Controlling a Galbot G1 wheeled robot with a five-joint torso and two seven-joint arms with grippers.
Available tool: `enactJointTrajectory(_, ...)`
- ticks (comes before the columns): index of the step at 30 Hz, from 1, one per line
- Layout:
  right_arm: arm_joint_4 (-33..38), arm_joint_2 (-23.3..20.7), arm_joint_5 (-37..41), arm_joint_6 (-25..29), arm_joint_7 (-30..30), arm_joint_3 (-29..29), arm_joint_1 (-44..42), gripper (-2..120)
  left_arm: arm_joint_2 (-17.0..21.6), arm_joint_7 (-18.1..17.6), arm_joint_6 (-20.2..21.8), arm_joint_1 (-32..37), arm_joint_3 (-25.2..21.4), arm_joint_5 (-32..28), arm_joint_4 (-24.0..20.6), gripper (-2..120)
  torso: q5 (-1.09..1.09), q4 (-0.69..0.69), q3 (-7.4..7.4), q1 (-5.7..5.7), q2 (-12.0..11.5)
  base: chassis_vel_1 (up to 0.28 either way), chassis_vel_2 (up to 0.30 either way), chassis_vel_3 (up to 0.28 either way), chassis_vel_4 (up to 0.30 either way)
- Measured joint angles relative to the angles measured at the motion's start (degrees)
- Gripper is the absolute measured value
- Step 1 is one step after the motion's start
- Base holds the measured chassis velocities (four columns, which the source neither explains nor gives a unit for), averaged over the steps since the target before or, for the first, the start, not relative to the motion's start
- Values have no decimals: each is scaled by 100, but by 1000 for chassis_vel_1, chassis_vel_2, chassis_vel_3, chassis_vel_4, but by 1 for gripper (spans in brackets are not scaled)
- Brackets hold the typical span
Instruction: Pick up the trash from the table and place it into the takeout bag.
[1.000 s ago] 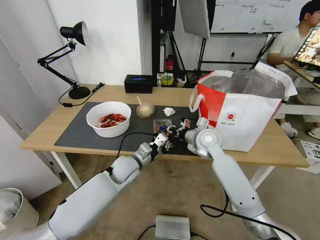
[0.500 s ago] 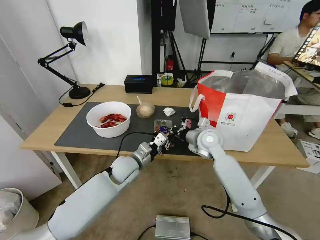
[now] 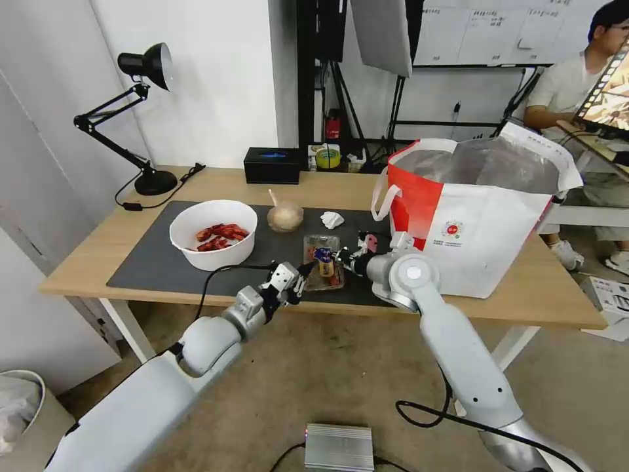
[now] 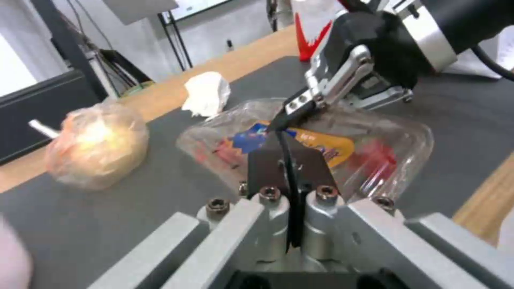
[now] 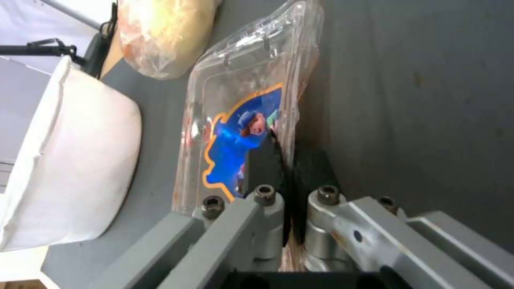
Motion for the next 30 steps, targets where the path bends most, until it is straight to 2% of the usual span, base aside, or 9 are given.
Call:
enactJointTrajectory(9,66,-36,-21,4,-121,-9,3,0,229,27,-109,837,-783,87,-437,0,2,3,2,2,-2,0,0,0,0)
enactJointTrajectory(12,182,-82,-86,18,-289,8,-16,0,199,31,-213,1484,-1234,193,-716,0,0,5,1,1,-2,0,0,0,0)
enactJointTrajectory(14,221,-100,-125,35,-351,9,-22,0,169,29,-236,1676,-1368,219,-797,1,1,3,1,1,-2,0,0,0,0)
enactJointTrajectory(16,311,-137,-181,84,-431,15,-31,0,82,28,-309,2078,-1652,272,-945,11,1,3,1,2,-2,0,0,0,0)
enactJointTrajectory(20,391,-165,-232,116,-480,20,-44,0,-8,26,-347,2337,-1866,268,-1051,19,2,3,1,1,-2,0,0,0,0)
enactJointTrajectory(23,661,-279,-490,235,-718,42,-99,0,-337,18,-377,2858,-2314,243,-1286,35,2,2,1,1,-2,0,0,0,0)
enactJointTrajectory(26,759,-327,-617,292,-830,54,-117,0,-445,21,-385,3010,-2413,266,-1357,40,1,2,1,1,-2,0,0,0,0)
enactJointTrajectory(30,1255,-574,-1154,588,-1344,155,-165,0,-870,86,-522,3469,-2810,413,-1483,60,2,2,1,1,-1,0,0,0,0)
